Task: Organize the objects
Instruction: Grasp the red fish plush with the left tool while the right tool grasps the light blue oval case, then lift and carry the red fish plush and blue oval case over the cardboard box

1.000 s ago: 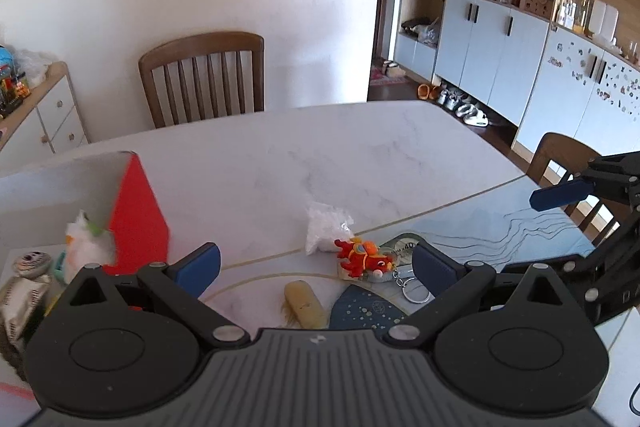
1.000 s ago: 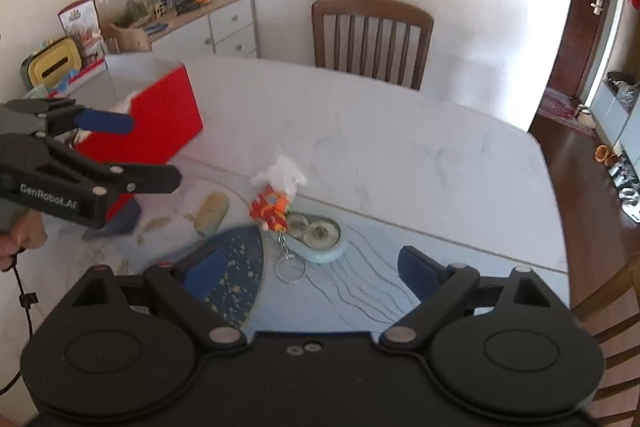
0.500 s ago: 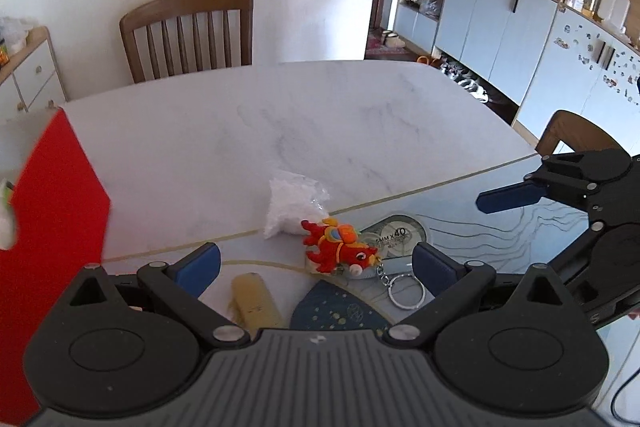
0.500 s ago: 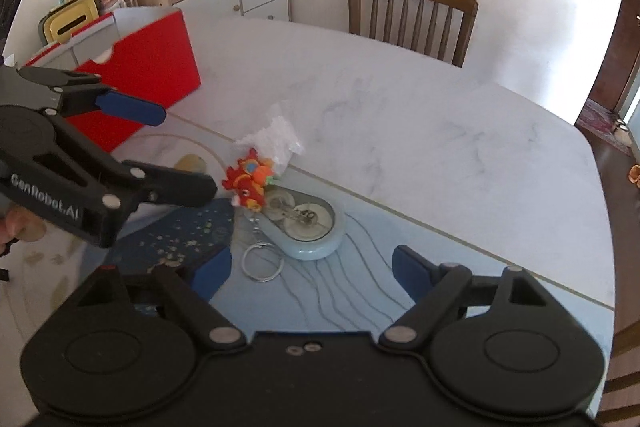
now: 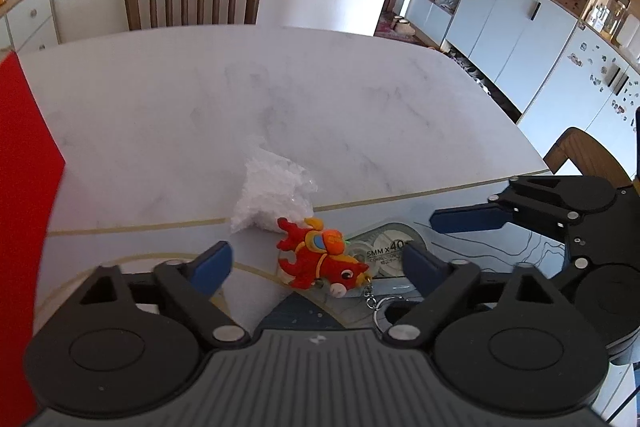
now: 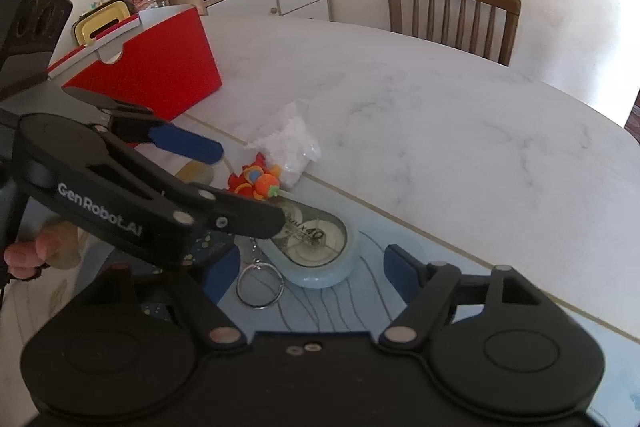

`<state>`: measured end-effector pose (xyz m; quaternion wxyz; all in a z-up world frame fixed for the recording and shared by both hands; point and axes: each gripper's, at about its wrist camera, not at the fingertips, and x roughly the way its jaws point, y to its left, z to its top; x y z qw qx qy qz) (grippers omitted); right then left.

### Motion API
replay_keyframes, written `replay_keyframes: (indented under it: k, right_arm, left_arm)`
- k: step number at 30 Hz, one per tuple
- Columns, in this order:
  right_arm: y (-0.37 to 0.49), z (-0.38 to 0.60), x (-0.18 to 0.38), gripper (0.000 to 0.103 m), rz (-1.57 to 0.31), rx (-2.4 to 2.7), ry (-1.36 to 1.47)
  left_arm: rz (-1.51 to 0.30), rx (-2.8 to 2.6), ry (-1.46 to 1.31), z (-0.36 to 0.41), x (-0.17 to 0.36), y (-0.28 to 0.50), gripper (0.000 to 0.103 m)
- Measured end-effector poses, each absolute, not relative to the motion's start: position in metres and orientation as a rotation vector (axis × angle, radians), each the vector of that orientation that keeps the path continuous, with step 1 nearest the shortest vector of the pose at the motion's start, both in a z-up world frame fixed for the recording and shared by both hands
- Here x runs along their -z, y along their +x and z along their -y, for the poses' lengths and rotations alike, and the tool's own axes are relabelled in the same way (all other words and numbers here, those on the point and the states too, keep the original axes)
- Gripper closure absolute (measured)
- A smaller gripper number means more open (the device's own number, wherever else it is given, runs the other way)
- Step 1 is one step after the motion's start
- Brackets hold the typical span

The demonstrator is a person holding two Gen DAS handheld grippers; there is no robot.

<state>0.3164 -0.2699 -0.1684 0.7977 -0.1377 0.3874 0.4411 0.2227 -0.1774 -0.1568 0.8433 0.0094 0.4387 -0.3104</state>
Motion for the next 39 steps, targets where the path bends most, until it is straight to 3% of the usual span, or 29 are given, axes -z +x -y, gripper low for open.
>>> replay_keyframes:
  k: [5, 13, 37, 39]
  right_arm:
    - [0.321, 0.270, 0.173, 0.027, -0.827, -0.985, -0.295]
    - [0.324, 0.270, 0.172, 0.031, -0.815, -1.032, -0.293]
    - [0.326, 0.263, 0.177, 0.031, -0.738, -1.114, -0.367]
    - [0.322, 0.261, 0.177, 0.034, -0.717, -1.118, -0.405]
  left_arm:
    - [-0.942, 0.670, 0.008, 0.181, 0.160, 0.223, 0.036]
    - [-0.936, 0.671, 0.003, 0.183, 0.157, 0.223, 0.056]
    - [-0.956, 0.679, -0.060, 0.113, 0.136, 0.196, 0.057]
    - [-0.968, 0.675, -0.063, 0.108, 0.136, 0.190, 0.057]
